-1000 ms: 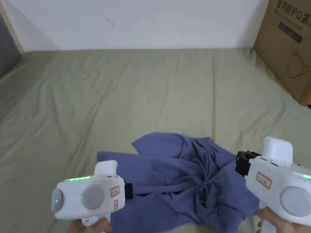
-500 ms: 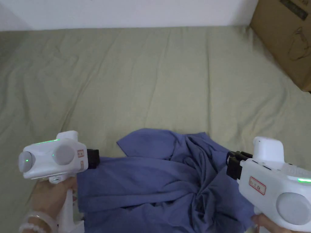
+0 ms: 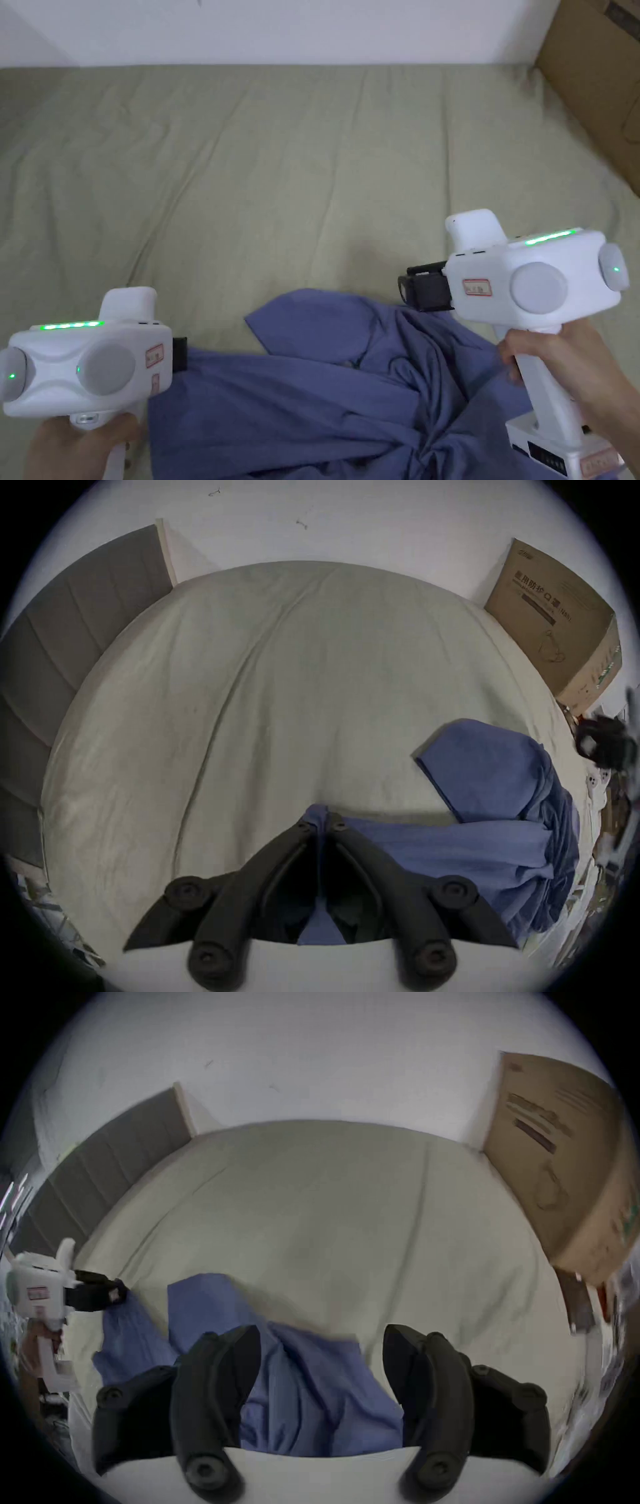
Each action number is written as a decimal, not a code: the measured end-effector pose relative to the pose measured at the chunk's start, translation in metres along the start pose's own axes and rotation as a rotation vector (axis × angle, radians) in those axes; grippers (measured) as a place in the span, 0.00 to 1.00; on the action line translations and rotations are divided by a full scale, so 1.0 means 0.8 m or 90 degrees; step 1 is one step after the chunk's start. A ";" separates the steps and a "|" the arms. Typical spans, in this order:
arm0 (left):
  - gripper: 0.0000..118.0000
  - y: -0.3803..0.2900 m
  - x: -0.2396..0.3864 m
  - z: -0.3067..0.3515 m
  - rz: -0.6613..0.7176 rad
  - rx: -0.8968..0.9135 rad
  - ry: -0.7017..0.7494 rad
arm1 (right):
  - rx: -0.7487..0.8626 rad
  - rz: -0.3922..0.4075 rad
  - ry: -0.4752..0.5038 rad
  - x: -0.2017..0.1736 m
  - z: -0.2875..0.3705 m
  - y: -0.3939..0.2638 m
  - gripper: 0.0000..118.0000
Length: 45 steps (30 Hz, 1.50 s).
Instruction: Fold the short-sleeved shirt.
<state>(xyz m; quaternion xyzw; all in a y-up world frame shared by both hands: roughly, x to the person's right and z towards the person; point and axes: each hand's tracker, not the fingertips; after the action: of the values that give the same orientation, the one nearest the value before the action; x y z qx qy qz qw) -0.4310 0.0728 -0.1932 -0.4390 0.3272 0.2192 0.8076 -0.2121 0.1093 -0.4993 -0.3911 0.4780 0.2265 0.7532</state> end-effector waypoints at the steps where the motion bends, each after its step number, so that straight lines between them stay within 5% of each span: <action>1: 0.02 0.000 0.000 -0.001 0.001 0.000 0.000 | -0.020 -0.005 -0.009 -0.001 -0.019 0.007 0.65; 6: 0.02 -0.003 -0.003 -0.006 0.005 -0.009 -0.003 | -0.131 0.019 -0.032 -0.006 -0.100 0.010 0.65; 8: 0.02 -0.003 -0.002 -0.006 0.001 -0.011 -0.004 | -0.147 0.063 -0.006 -0.019 -0.114 0.003 0.65; 10: 0.02 -0.004 -0.002 -0.007 0.001 -0.012 -0.005 | -0.131 0.098 -0.043 -0.031 -0.112 0.003 0.63; 15: 0.02 -0.005 -0.007 -0.004 0.018 -0.014 -0.013 | -0.130 0.067 -0.001 -0.039 -0.104 -0.001 0.25; 19: 0.02 -0.005 -0.005 0.003 0.023 -0.016 -0.013 | -0.129 0.100 -0.043 -0.062 -0.107 -0.009 0.04; 25: 0.02 0.009 -0.012 0.047 0.025 0.004 -0.025 | -0.078 -0.068 -0.004 -0.028 -0.052 0.002 0.02; 34: 0.02 0.024 -0.010 0.164 0.003 0.112 -0.034 | 0.075 -0.140 0.013 0.028 0.139 0.042 0.02; 45: 0.02 0.089 -0.007 0.333 -0.032 0.302 0.029 | 0.259 -0.189 -0.071 0.086 0.375 0.068 0.02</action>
<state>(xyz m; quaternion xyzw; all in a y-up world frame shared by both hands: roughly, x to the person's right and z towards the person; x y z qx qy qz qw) -0.3907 0.3367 -0.1227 -0.2499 0.3767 0.1060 0.8857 -0.0580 0.3809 -0.5107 -0.2843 0.4086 0.0338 0.8667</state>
